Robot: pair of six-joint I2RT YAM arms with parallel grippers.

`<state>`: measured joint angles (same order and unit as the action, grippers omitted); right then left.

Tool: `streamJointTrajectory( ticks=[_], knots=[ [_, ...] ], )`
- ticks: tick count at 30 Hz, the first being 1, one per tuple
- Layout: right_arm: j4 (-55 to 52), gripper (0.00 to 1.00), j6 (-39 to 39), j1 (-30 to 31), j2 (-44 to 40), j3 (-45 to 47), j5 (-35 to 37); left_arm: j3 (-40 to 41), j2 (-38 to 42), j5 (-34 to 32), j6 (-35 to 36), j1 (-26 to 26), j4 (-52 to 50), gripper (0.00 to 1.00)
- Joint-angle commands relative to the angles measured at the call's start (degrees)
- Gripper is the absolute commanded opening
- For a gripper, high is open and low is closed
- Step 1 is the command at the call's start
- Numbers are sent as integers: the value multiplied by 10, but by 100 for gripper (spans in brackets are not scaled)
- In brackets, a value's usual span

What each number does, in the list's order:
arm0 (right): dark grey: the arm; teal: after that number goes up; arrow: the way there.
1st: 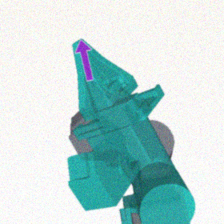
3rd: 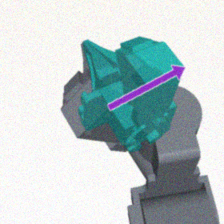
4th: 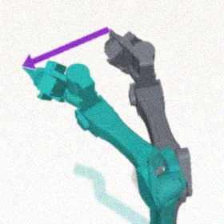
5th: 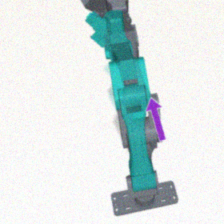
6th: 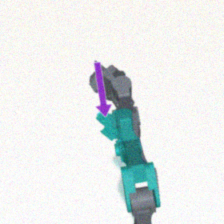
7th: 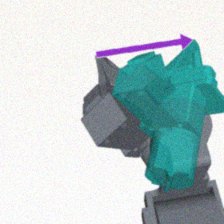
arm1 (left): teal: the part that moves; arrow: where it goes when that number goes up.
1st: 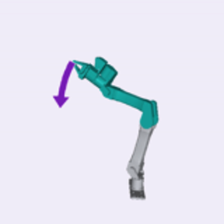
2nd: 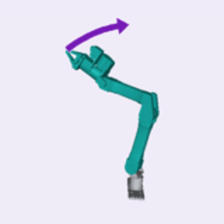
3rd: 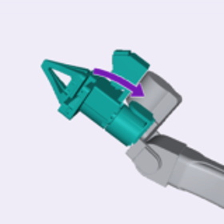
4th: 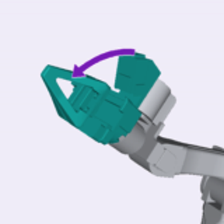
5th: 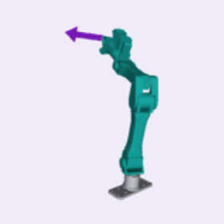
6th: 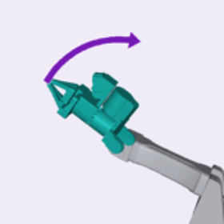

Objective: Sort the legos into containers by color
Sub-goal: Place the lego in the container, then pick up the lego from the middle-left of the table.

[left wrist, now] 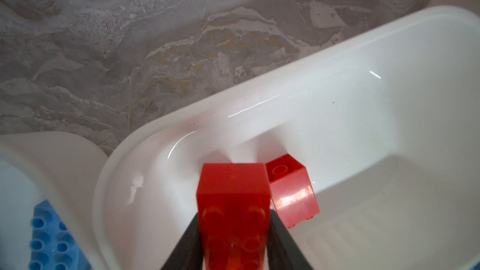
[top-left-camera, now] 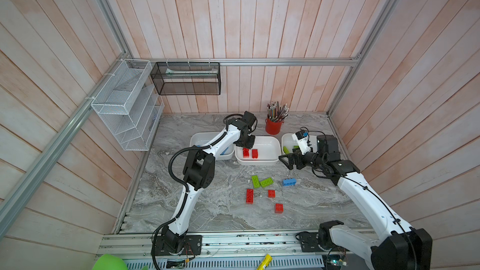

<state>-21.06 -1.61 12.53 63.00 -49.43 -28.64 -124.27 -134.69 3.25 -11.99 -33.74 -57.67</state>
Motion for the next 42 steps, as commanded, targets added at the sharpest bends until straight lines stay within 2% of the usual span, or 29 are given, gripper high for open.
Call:
streamJointTrajectory(
  ticks=[1,4,9,12,16,23,29,42],
  knots=[
    [1,98,4,-3,-1,-5,-11,-20,-6,14,8,2,-13,44],
    [2,98,4,-3,-5,-3,-10,-12,12,25,8,2,-11,51],
    [1,98,3,-2,-9,-4,-10,13,83,30,3,-14,-18,55],
    [-1,98,1,-3,-10,-5,-8,110,169,21,-10,-40,8,60],
    [0,98,0,-4,-14,-2,-7,281,293,20,-65,-67,66,65],
    [-2,98,-2,-6,-10,-8,-4,477,389,25,-174,-149,118,69],
    [-4,98,-2,-7,-10,-4,-5,575,398,39,-228,-182,177,69],
    [-9,98,-2,-7,-24,6,-2,562,320,15,-229,-205,163,67]
  ],
)
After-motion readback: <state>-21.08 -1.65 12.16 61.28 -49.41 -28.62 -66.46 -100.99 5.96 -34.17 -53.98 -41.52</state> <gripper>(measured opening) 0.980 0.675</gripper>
